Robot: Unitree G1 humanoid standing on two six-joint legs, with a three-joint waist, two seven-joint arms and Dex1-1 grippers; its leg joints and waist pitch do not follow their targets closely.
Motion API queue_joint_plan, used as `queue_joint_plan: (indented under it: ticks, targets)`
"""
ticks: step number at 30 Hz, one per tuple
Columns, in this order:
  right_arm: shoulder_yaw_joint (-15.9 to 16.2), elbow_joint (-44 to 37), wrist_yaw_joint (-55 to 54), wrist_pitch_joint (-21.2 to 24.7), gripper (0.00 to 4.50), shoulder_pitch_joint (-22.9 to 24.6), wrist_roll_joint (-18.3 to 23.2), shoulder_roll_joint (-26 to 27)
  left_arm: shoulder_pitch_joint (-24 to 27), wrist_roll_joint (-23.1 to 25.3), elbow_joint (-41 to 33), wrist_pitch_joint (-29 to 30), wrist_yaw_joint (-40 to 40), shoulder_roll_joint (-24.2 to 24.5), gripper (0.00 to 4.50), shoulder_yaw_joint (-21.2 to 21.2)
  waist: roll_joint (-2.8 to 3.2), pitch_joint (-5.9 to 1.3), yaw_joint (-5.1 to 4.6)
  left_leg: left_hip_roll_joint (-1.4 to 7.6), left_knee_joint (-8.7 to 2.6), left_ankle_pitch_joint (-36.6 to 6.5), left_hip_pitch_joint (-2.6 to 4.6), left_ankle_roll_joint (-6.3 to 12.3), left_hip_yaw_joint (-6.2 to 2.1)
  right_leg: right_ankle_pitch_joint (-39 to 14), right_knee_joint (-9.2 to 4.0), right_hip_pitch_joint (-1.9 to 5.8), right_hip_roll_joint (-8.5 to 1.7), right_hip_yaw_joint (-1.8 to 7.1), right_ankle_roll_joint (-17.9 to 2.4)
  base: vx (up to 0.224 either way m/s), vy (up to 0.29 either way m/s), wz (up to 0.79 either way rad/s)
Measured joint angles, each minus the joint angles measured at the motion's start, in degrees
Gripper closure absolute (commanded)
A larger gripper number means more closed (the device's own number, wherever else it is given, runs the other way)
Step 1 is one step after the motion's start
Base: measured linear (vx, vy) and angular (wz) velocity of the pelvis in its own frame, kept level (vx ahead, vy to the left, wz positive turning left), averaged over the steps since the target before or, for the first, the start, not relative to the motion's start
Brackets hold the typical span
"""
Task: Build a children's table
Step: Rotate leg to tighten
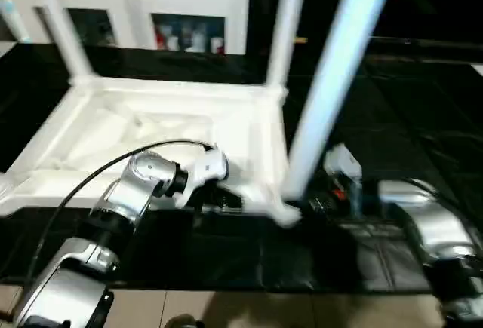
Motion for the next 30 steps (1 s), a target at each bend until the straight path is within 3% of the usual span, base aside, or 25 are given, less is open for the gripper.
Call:
queue_joint_plan:
  ticks: [6, 12, 15, 16, 23, 30]
  targets:
    - [-4.27, 10.84, -24.38, 0.56, 2.54, -8.56, -4.73, 11.56, -3.49, 1.83, 2.44, 9.04, 17.60, -6.34, 4.50, 3.72, -0.04, 0.02, -2.42, 0.00, -0.01, 0.05, -0.15, -0.09, -0.01, 0.28, 0.00, -0.37, 0.01, 0.00, -0.08, 0.000, 0.000, 0.00]
    - [-5.53, 12.99, -36.85, 0.57, 2.54, -10.89, -6.94, 16.02, -3.92, 1.97, 2.43, 11.15, 24.95, -9.94, 4.50, 4.87, 0.08, -0.06, -2.38, -0.01, -0.26, 0.00, -0.28, 0.08, 0.00, 0.10, -0.16, -0.46, 0.03, 0.00, -0.08, 0.028, 0.001, 0.01]
    - [-5.93, 12.76, -38.04, 0.80, 2.54, -10.87, -7.04, 16.64, -3.96, 2.05, 2.43, 11.15, 25.46, -10.11, 4.50, 4.88, 0.09, -0.05, -2.16, -0.01, -0.29, 0.00, -0.28, 0.14, 0.00, 0.06, -0.18, -0.46, 0.04, -0.01, -0.10, 0.000, 0.000, 0.00]
    - [-6.49, 12.88, -38.67, 0.80, 2.19, -10.86, -7.26, 17.12, -3.97, 2.45, 2.44, 11.18, 26.05, -10.45, 4.50, 4.89, 0.09, -0.05, -2.13, -0.02, -0.28, -0.04, -0.28, 0.08, 0.01, 0.07, -0.17, -0.45, 0.03, 0.00, -0.11, 0.000, 0.000, 0.00]
    - [-7.25, 11.67, -38.37, 0.29, 1.60, -9.53, -6.63, 17.35, -4.01, 2.98, 2.44, 11.39, 27.38, -10.93, 4.50, 4.87, 0.07, -0.04, -2.14, -0.04, -0.18, -0.06, -0.26, 0.01, 0.02, 0.17, -0.17, -0.42, 0.02, 0.05, -0.17, 0.000, 0.000, 0.00]
    - [-6.86, 7.21, -28.09, 0.33, 1.01, -4.97, -4.36, 12.16, -4.21, 2.91, 2.67, 10.03, 25.40, -9.26, 4.50, 4.87, 0.04, -0.03, -2.41, -0.02, -0.20, -0.07, -0.28, 0.03, 0.03, 0.16, -0.20, -0.46, 0.04, 0.05, -0.17, 0.000, 0.000, 0.00]
